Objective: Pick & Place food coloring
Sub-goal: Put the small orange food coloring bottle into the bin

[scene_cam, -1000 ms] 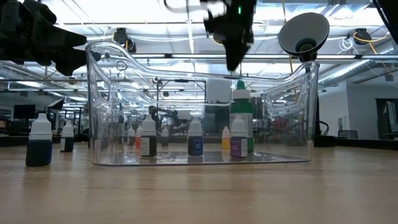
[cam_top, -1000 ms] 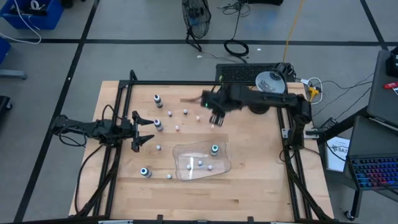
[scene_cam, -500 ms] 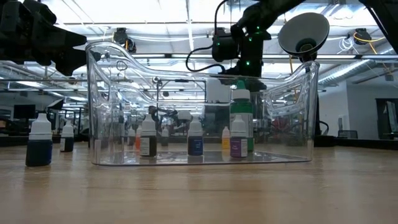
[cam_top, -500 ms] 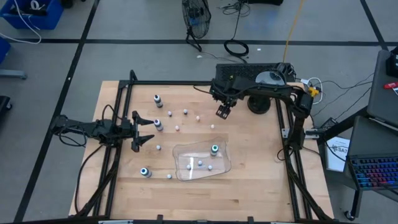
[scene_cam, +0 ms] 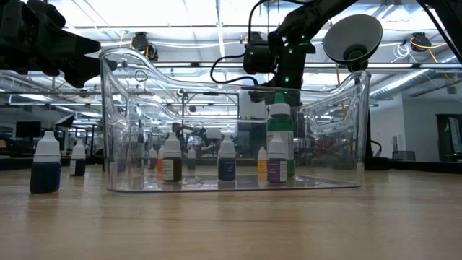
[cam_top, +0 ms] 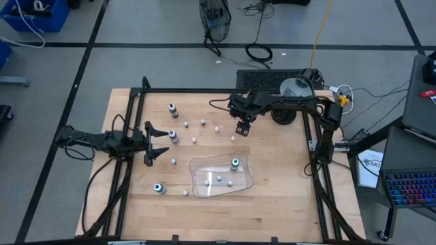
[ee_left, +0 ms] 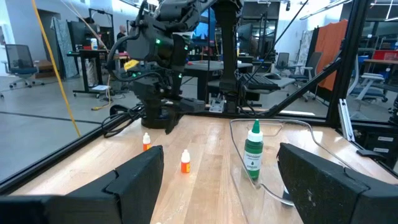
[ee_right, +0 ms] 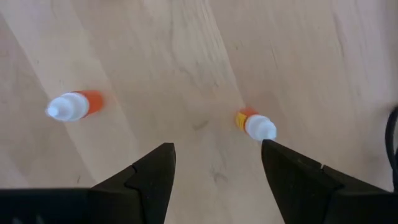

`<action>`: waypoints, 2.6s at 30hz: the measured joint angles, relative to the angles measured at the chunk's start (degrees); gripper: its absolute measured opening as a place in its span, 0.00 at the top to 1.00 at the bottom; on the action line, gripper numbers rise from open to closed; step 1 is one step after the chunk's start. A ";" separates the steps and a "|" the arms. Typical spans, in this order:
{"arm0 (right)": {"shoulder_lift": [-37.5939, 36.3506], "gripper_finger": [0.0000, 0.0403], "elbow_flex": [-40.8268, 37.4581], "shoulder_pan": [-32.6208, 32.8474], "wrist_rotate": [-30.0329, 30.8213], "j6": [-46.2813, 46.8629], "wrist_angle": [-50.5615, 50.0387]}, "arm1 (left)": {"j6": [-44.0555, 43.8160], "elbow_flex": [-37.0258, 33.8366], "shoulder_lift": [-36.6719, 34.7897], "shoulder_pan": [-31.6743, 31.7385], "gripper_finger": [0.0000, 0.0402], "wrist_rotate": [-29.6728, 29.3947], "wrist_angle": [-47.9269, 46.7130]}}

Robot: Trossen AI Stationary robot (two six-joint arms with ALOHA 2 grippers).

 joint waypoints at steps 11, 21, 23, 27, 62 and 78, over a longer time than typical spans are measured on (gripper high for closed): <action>0.00 0.45 -5.08 -0.27 -0.11 -0.89 5.58 | 0.00 0.00 0.00 0.01 0.23 0.00 0.00; 0.00 0.45 -6.49 -0.27 -0.19 -1.68 9.88 | 0.00 0.00 -0.02 0.00 0.23 0.00 0.00; 0.00 0.45 -6.49 -0.29 -0.18 -2.07 10.14 | 0.00 0.00 -0.02 0.00 0.23 0.00 0.00; 0.00 0.48 -6.49 -0.54 -0.08 -2.96 9.57 | -0.01 0.00 0.00 0.01 0.23 0.00 0.00; 0.00 1.00 -6.49 -1.54 -0.17 -4.64 9.41 | 0.00 0.00 0.00 0.00 0.23 0.00 0.00; -2.88 1.00 -6.49 0.43 0.11 -6.19 10.73 | 0.00 0.00 -0.01 0.01 0.23 0.00 0.00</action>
